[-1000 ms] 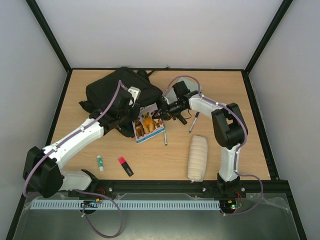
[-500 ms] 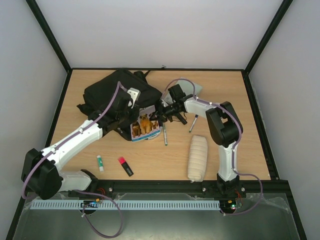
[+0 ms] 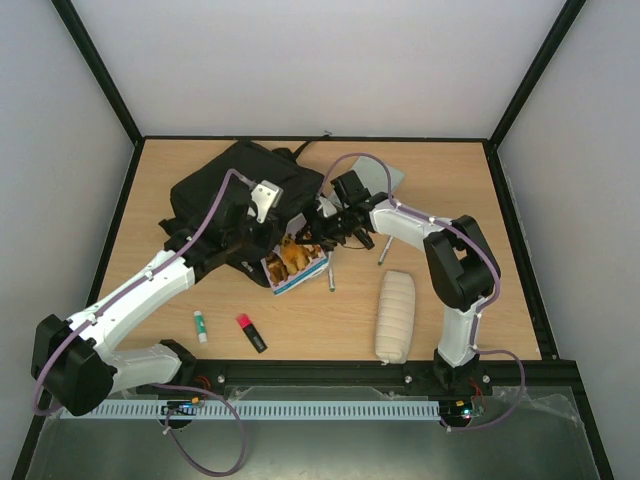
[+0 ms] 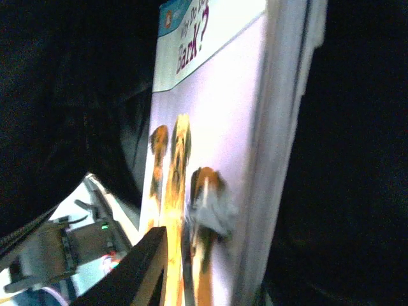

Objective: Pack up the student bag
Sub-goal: Place the book in the student bag.

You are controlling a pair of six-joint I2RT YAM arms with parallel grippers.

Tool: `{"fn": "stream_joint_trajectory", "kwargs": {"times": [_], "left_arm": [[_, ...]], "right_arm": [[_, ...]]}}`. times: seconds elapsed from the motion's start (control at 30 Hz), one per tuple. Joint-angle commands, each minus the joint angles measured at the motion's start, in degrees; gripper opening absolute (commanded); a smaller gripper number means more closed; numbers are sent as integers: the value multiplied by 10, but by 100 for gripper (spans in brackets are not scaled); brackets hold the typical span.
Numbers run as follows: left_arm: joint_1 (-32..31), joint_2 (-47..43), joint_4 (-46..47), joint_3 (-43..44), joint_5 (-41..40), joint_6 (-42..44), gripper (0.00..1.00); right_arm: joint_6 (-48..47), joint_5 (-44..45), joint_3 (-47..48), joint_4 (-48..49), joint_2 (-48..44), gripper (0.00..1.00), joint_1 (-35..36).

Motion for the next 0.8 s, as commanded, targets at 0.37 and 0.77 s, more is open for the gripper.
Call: {"fn": "stream_joint_trajectory", "kwargs": {"times": [0.37, 0.77], "left_arm": [[-10, -4, 51, 4, 20, 24, 2], [-46, -12, 32, -4, -101, 54, 2]], "right_arm": [[-174, 162, -88, -53, -177, 61, 7], [-531, 159, -172, -154, -298, 46, 53]]}}
